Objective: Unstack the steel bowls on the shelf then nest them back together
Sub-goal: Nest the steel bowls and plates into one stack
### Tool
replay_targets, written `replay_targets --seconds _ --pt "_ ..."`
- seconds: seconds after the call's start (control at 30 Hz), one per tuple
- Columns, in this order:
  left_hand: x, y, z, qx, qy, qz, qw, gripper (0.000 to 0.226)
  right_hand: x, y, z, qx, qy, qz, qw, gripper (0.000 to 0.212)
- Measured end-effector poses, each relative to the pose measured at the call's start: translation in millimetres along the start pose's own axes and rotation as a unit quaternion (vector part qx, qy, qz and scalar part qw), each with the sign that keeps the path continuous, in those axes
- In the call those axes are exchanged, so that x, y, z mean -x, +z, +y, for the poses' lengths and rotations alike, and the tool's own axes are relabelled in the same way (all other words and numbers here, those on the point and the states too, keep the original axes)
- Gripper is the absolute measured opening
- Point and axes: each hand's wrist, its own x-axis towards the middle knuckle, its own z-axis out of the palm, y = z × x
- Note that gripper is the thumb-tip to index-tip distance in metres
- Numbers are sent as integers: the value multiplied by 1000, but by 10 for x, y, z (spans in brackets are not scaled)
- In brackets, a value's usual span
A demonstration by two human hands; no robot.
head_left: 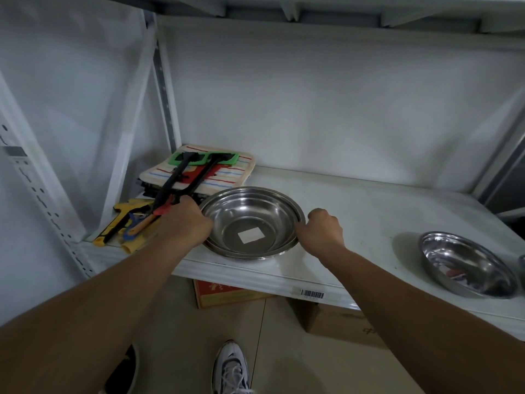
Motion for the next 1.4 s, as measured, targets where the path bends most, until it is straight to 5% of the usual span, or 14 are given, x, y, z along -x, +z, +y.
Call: replay_targets --seconds 0.1,0.2,0.43,0.97,1.27,1.4 --pt "-139 58 -128 131 -64 -70 987 42 -10 -14 85 -70 46 -37 996 23" --pt "-195 131 -156 318 -140 -129 929 17 -22 27 123 -163 63 -77 982 23" --pt "-144 170 -77 359 -147 -88 917 18 -11 27 154 -180 60 -64 980 22" --pt "504 889 1282 337 -32 -130 932 24 288 -1219 1406 -174 118 33 977 25" --pt "666 1115 1481 307 -20 -138 941 20 323 -1274 1748 -178 117 34 977 25" --pt "785 1022 1528 159 -1 -81 984 40 437 -1360 1813 -173 107 52 978 26"
